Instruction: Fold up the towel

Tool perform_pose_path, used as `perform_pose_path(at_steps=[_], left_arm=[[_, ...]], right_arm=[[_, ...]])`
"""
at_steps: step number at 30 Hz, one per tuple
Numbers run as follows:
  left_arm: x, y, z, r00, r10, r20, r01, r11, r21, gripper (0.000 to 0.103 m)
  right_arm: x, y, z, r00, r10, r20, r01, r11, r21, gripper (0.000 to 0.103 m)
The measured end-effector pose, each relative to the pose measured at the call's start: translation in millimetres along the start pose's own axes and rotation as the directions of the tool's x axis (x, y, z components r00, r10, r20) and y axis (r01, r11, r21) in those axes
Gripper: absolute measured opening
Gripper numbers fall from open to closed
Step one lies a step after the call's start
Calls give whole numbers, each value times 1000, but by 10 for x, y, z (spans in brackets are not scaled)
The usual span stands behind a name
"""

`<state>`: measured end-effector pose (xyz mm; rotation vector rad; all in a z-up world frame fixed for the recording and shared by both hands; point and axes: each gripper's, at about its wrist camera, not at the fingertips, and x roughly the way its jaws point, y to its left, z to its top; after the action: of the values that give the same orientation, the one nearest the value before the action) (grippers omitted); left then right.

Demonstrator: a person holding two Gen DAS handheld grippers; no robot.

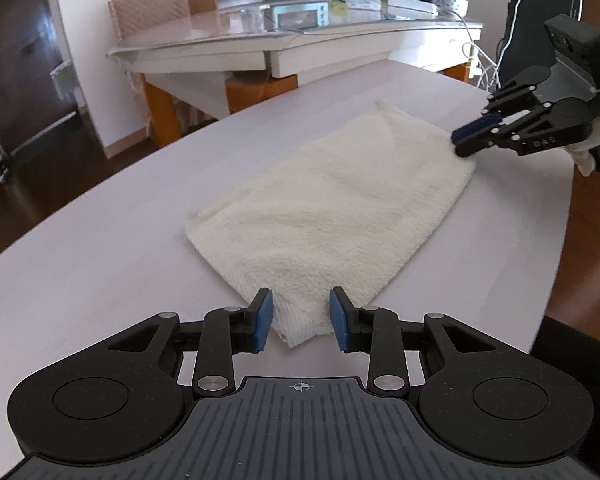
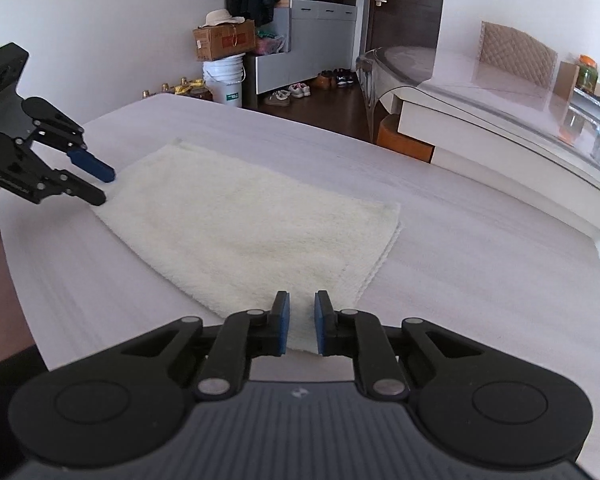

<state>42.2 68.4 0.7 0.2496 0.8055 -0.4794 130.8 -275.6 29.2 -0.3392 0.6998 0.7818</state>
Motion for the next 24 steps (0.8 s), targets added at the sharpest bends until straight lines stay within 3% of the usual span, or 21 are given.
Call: perform_pose_path(at_steps=[6,10,15,19,24], left_arm=[[-55,-205,-61,1000,-2,0,2,1000,-31,34],[-111,-357,-110,1000,1,1,-1,998,-58,37],[-211,-346,-114,1000,-16,14,17,996,-86,38],[-381,-145,-99,999,44,18,-43,998,-42,56],[-475,120,-94,997,80,1,-80,997,16,73]], right_arm=[[19,-63,0,1000,11,-7,-11,994,-111,15],[71,-163,22,1000,-5,2,5,982,-191,29],[28,-104,65,999,-38,11,39,981,-188,23],[-143,309,102,998,-44,46,52,981,-187,24],[-185,1270,133,999,7,44,7,946,-323,24]])
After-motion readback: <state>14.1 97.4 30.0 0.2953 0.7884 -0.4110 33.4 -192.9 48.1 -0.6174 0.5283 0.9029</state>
